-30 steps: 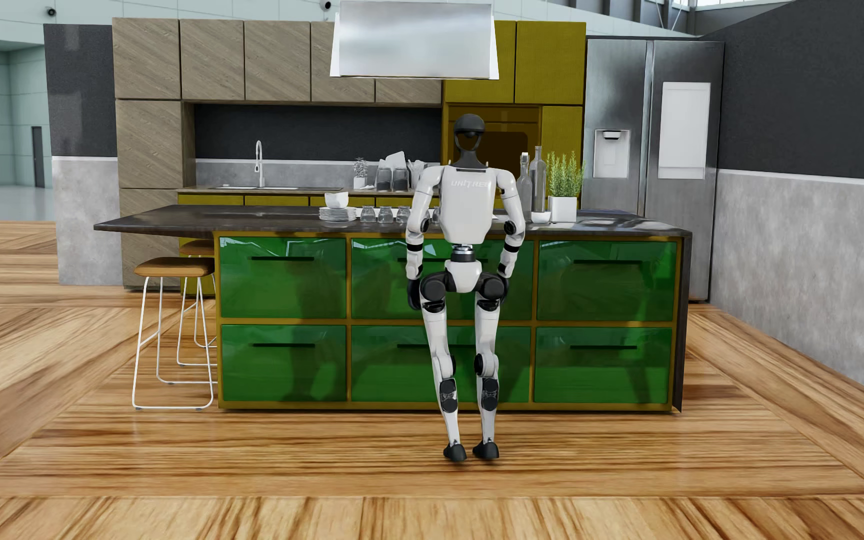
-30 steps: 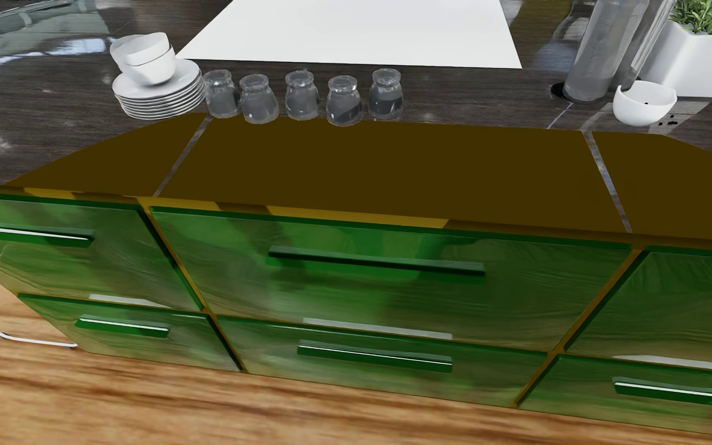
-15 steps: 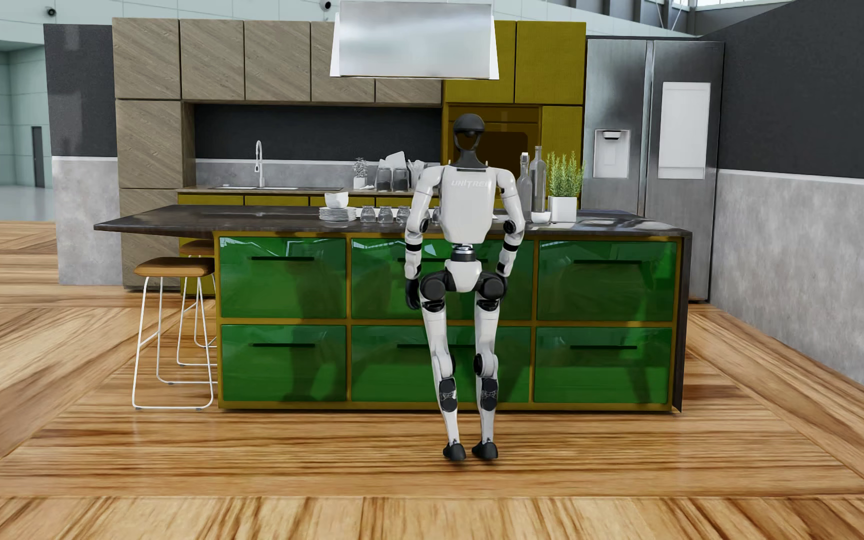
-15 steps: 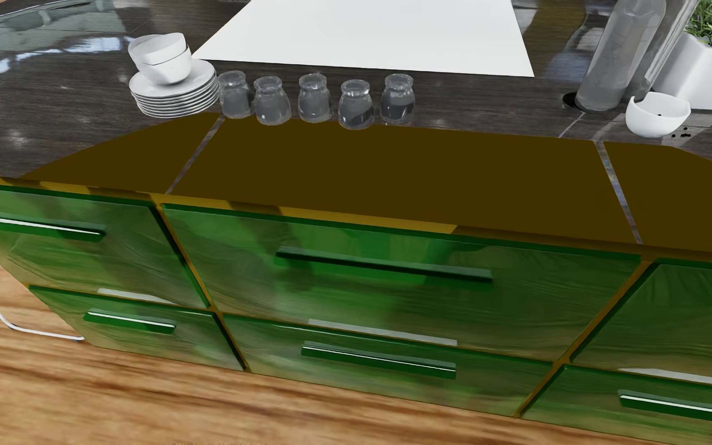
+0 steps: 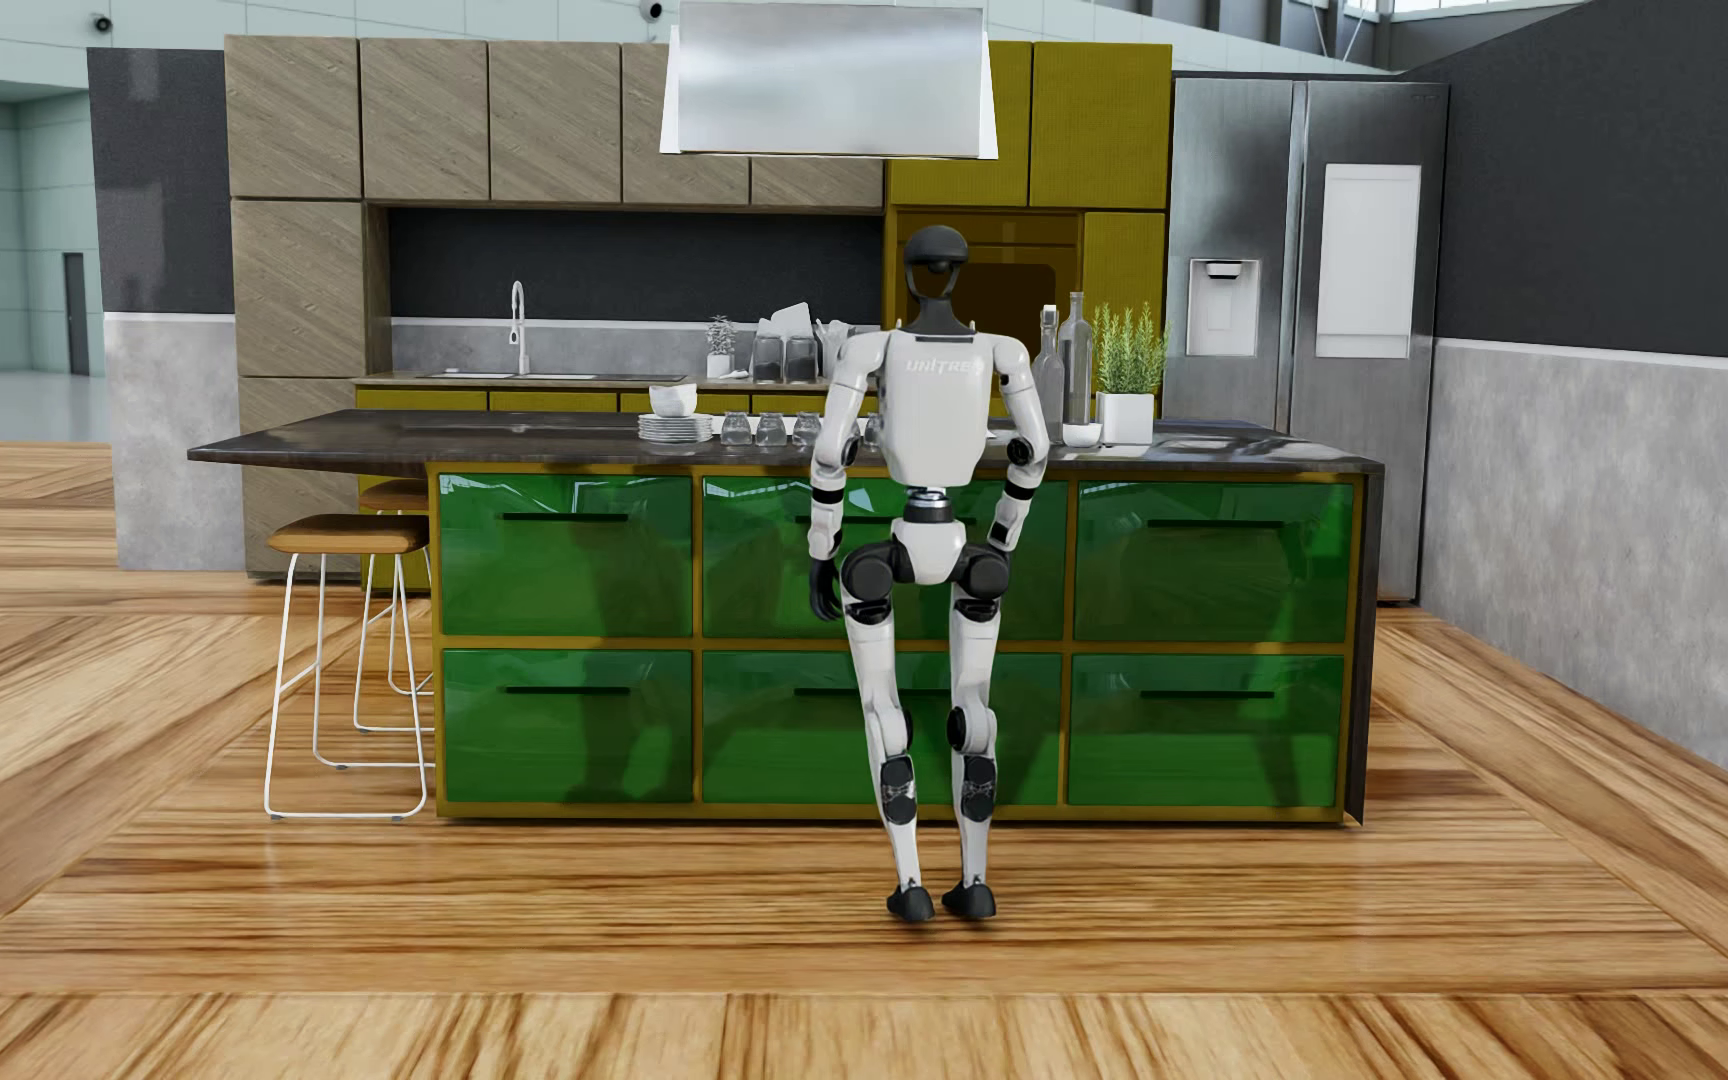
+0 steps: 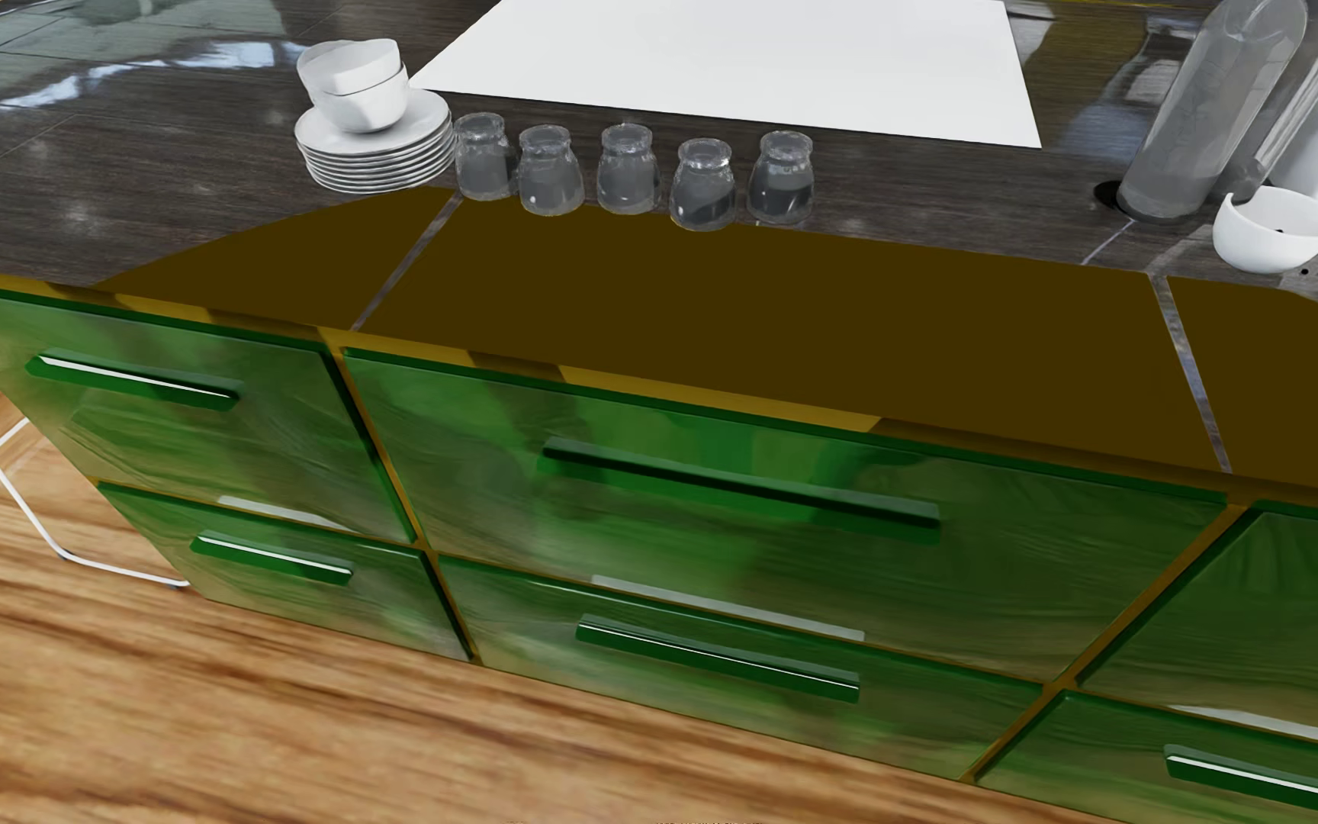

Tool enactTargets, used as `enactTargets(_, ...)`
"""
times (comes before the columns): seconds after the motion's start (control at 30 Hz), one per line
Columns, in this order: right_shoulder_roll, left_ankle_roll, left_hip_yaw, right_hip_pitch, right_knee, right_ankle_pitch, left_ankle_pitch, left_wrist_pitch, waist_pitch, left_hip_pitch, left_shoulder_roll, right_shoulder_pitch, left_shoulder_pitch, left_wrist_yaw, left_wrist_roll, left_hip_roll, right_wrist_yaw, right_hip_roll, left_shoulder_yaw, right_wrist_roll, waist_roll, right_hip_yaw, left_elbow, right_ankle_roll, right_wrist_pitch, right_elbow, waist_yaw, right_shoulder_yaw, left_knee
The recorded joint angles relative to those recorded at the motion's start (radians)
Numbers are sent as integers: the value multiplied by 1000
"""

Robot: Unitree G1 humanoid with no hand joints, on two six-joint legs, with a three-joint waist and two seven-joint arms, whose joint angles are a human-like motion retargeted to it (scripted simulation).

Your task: Head to the corner

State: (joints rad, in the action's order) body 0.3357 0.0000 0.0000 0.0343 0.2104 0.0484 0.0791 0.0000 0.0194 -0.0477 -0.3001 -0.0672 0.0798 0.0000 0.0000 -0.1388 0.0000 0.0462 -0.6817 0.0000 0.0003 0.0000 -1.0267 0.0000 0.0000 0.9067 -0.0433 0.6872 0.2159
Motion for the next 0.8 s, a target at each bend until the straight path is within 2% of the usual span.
enactTargets(0.23, -1, 0, 0, 16, 5, 5, -1, 0, -14, -22, -5, 7, -4, 0, 0, -3, 0, -1, -2, 0, -4, 0, -9, 0, 0, 2, -30, 0, -3)
enactTargets(0.27, -3, 0, 0, 16, 8, 3, -1, 0, -15, -26, 5, 6, -1, 0, 0, -3, 0, -4, 39, 0, -3, 0, -22, 0, 0, 3, -32, -7, -5)
enactTargets(0.8, 2, 0, 0, 20, 3, 5, 3, 0, -11, -22, 1, 4, 3, 0, 0, -4, 0, -6, 17, 0, 2, 0, -10, 0, 0, 3, -27, -2, -1)
